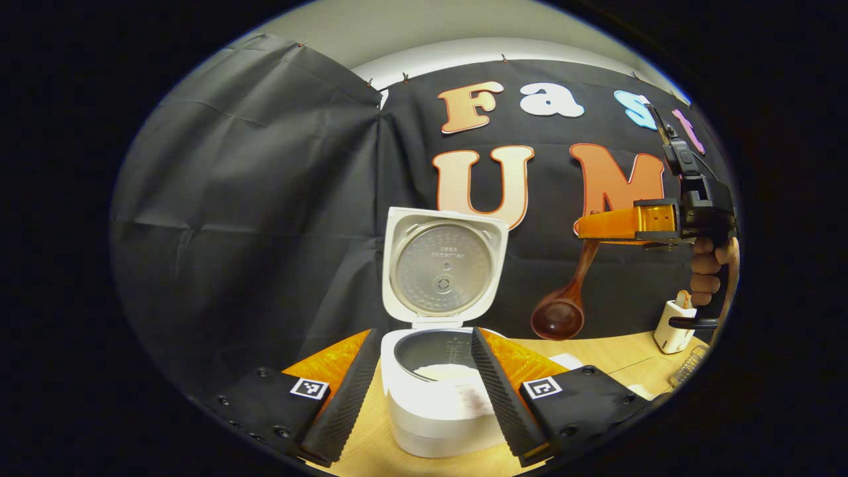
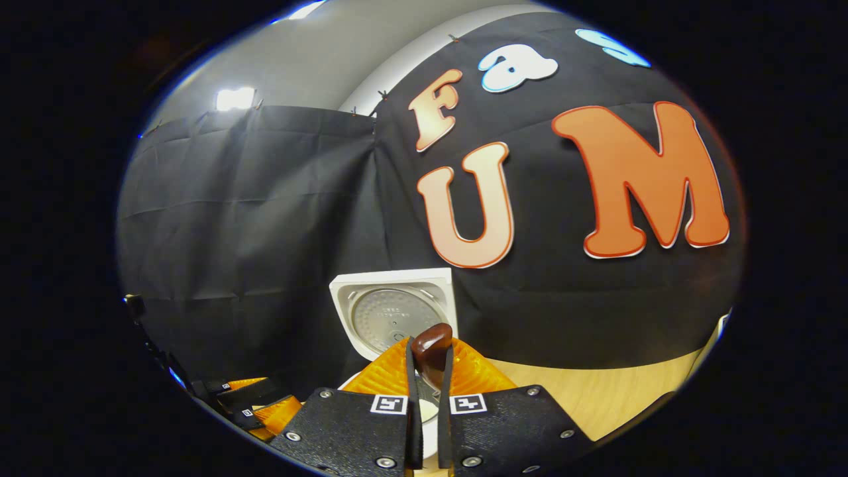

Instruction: Close the left gripper, press the button to open the rice cooker; take a wooden spoon from the chopstick holder with the right hand, scoop a spoonful of rice and pour it into the rice cooker, then put the wooden spoon back into the chopstick holder.

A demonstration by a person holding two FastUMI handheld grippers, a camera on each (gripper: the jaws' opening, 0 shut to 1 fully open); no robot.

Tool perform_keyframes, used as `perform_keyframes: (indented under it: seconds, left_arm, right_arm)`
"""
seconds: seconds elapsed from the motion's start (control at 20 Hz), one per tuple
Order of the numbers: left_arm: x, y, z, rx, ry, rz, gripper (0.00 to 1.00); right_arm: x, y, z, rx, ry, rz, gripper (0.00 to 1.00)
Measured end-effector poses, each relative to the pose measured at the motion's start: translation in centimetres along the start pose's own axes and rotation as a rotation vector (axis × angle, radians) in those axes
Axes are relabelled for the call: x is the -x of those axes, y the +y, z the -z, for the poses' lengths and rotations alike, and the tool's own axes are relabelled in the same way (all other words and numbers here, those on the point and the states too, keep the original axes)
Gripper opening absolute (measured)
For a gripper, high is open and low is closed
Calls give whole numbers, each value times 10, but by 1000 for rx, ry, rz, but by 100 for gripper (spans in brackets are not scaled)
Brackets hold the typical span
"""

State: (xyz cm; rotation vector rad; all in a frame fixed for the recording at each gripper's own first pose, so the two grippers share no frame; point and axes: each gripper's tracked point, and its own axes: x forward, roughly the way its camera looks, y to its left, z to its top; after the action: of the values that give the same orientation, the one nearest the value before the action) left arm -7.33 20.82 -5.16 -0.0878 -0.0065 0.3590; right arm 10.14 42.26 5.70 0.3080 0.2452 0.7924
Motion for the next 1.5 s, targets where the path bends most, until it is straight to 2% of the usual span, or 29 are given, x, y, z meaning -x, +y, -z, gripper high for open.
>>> perform_keyframes:
  seconds: [0.25, 0.55, 0.75, 1.05, 1.3, 1.5]
  left_arm:
    - [-3, -37, -5, -11, -1, 53, 89]
    - [-4, -73, -10, -17, -5, 97, 89]
    - [-7, -97, -12, -24, -11, 131, 89]
    - [-13, -128, -4, -31, 15, 184, 89]
    - [-17, -144, 0, -35, 29, 200, 91]
    - [-20, -152, 2, -36, 40, 207, 91]
  right_arm:
    - [50, -61, -1, 7, 14, 141, 9]
    - [112, -133, 9, -29, 81, 302, 9]
    - [156, -175, 6, -14, 70, 434, 9]
    - [230, -239, 2, -55, 22, 647, 9]
    - [277, -273, 20, -119, 21, 784, 10]
    - [302, -289, 44, -196, 30, 856, 9]
